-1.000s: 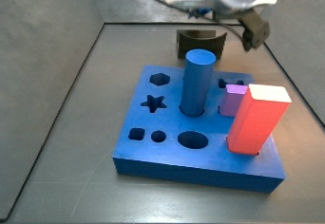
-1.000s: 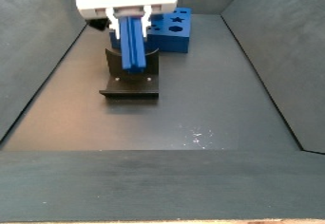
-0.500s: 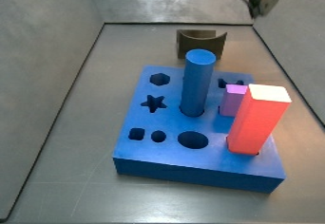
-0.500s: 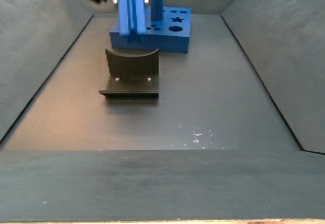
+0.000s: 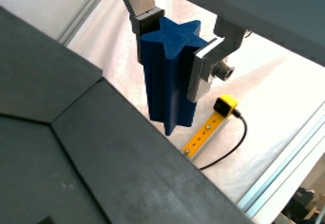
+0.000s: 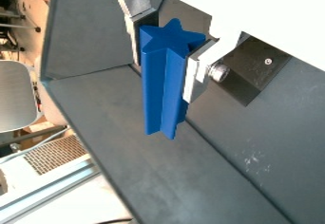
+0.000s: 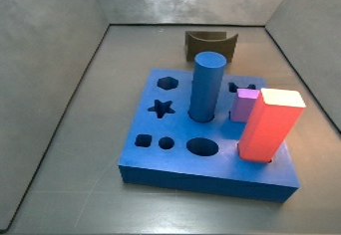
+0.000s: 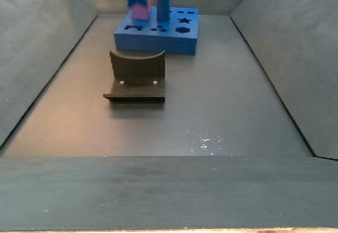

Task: Pick up the star object. Move up. Place the star object on the fixture. Regrasp the star object. Move to above the board. Insert the star object.
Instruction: Move to above the board.

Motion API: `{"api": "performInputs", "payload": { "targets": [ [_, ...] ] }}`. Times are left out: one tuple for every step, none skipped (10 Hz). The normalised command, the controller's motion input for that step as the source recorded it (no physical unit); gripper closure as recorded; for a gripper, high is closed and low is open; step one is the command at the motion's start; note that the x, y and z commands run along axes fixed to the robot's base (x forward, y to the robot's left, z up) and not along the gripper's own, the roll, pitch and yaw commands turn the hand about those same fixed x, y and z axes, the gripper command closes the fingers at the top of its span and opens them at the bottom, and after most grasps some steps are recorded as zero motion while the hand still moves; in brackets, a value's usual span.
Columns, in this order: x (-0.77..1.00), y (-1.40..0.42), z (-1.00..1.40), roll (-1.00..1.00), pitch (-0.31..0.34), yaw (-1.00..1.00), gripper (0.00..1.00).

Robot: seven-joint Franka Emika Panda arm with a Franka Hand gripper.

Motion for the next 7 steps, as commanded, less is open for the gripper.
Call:
{"api": "performInputs", "payload": {
  "targets": [
    [-0.04,0.00,0.49,0.04,0.131,-0.02,1.00],
    [-0.02,-0.01,0.30,0.03,0.140,0.01,1.00],
    [-0.02,-0.01,0.17,0.02,0.148,0.02,1.00],
    [-0.43,-1.00,0.17,-1.00,-0.012,-0.09,1.00],
    [-0.43,-1.00,0.18,-1.00,-0.019,-0.09,1.00],
    [-0.45,-1.00,0.19,-1.00,-0.019,-0.09,1.00],
    [-0.46,-1.00,0.18,-1.00,-0.019,-0.09,1.00]
  ]
}}
